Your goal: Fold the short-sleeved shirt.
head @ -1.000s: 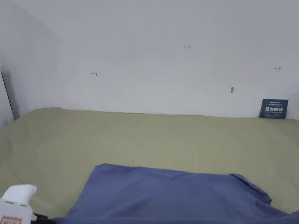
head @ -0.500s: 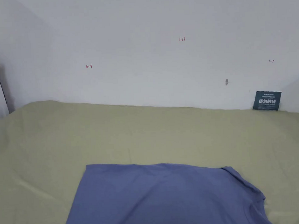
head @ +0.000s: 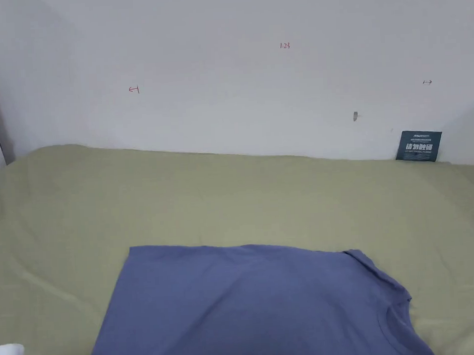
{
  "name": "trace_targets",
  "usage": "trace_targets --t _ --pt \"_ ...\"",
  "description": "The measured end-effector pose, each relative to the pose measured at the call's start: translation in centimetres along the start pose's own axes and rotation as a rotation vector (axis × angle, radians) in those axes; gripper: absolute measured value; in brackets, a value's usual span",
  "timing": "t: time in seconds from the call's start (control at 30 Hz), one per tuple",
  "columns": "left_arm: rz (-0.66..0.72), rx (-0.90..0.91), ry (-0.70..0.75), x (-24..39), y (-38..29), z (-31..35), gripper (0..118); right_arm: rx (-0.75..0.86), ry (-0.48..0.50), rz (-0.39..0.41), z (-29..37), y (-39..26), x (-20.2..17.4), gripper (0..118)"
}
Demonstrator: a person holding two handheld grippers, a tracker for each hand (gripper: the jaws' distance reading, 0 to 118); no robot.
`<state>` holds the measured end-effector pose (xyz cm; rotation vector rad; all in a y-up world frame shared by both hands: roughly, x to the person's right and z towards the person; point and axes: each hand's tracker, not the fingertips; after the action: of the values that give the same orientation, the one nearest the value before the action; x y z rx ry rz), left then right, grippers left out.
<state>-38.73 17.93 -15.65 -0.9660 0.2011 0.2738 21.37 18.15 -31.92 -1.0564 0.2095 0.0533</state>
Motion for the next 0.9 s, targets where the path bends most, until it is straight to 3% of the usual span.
trace_targets --t 0.03,0.07,0.1,0.13,0.17,0.47,0.5,0.57,0.6,0.63,0.77,0.8,0.83,0.87,0.9 --pt "-0.015 0.029 0.000 0.5 -0.3 0.9 98 -0.003 -0.004 0.001 0.5 -0.2 -0.3 80" --pt "-0.018 0.059 -0.012 1.1 -0.5 1.4 83 0.000 -0.009 -0.001 1.0 -0.5 -0.5 57" --pt "-0.027 0.078 -0.022 1.6 -0.8 1.7 62 0.004 -0.009 -0.006 1.2 -0.7 -0.7 23" --pt "-0.035 0.066 -0.019 2.1 -1.0 1.8 19 0.007 -0.008 -0.009 1.3 -0.9 -0.8 0" --pt "-0.048 0.057 -0.014 2.5 -1.2 1.9 0 0.022 0.000 -0.019 1.6 -1.2 -0.8 0" --pt "-0.062 -0.044 0.019 1.1 -2.7 -2.0 0 -0.015 0.012 0.013 0.3 -3.0 -1.3 0" --pt "-0.061 -0.046 0.027 0.9 -2.8 -2.6 7 -0.024 0.013 0.009 -0.1 -3.1 -1.2 0" --pt "-0.054 -0.067 0.033 0.3 -2.7 -3.7 76 -0.039 0.008 0.007 -0.5 -3.4 -1.1 0" --pt "-0.045 -0.077 0.029 0.2 -2.7 -4.2 104 -0.045 0.003 0.005 -0.6 -3.5 -1.1 0" --pt "-0.038 -0.095 0.016 0.0 -2.8 -4.8 112 -0.049 0.002 -0.003 -0.8 -3.6 -0.8 0" --pt "-0.036 -0.099 -0.032 -0.3 -2.6 -6.3 108 -0.062 -0.001 -0.040 -1.6 -3.7 0.6 0" --pt "-0.039 -0.114 -0.019 -0.4 -2.6 -7.0 101 -0.065 -0.002 -0.052 -1.8 -3.7 1.0 0" --pt "-0.043 -0.136 -0.008 -0.6 -2.6 -7.6 75 -0.068 0.002 -0.073 -2.1 -3.7 1.5 2" --pt "-0.037 -0.137 0.013 -0.3 -2.7 -7.9 40 -0.074 0.005 -0.094 -2.4 -3.8 1.8 8" --pt "-0.036 -0.133 0.025 -0.5 -2.8 -8.1 2 -0.076 0.010 -0.108 -2.6 -3.9 2.1 27"
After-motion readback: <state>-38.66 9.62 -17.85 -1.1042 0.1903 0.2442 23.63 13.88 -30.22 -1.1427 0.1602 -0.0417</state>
